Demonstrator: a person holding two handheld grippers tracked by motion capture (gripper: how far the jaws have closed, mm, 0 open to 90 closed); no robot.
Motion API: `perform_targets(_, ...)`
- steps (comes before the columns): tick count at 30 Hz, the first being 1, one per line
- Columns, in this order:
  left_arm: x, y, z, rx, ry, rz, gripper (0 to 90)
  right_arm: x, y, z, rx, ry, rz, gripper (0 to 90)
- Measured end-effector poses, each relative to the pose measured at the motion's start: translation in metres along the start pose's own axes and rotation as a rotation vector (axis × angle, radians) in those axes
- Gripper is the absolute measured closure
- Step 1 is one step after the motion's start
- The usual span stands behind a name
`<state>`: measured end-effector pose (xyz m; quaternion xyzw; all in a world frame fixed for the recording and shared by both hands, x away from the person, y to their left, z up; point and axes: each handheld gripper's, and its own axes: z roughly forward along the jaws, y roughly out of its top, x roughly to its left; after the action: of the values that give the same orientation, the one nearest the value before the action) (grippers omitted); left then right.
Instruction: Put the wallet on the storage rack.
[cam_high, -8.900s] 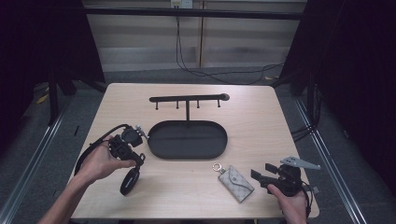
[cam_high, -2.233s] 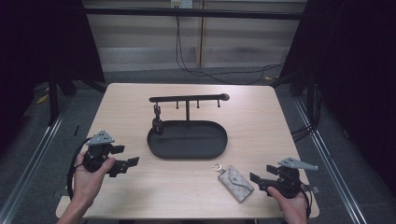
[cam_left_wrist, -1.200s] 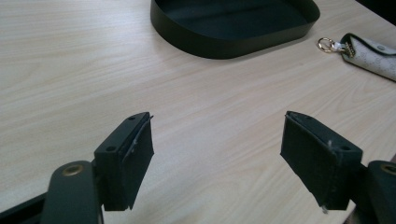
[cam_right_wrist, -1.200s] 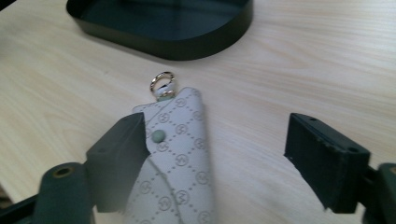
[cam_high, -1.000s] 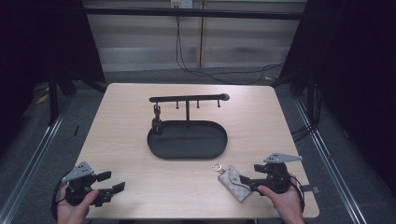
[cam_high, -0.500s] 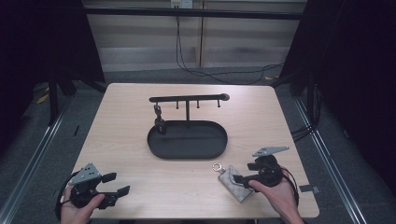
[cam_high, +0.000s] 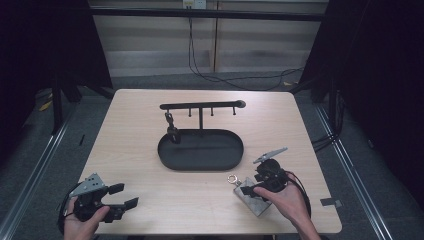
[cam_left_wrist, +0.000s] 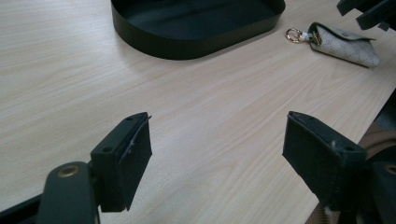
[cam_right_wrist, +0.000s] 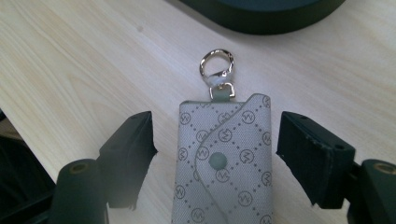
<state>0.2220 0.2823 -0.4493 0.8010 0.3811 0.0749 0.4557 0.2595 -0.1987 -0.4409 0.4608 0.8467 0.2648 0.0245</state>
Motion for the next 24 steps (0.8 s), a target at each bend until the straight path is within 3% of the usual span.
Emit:
perform_targets(10,0.001,0.0,-0.001,-0.002,-0.015,-0.006,23.3,-0.002,0.003,0.008,0.129,-0.029,-0.005,27.0)
perform_targets(24,0.001,-0.001,0.001,0.016,-0.009,0.0,23.3,0.0,0.0,0.024,0.22,-0.055,-0.013,27.8)
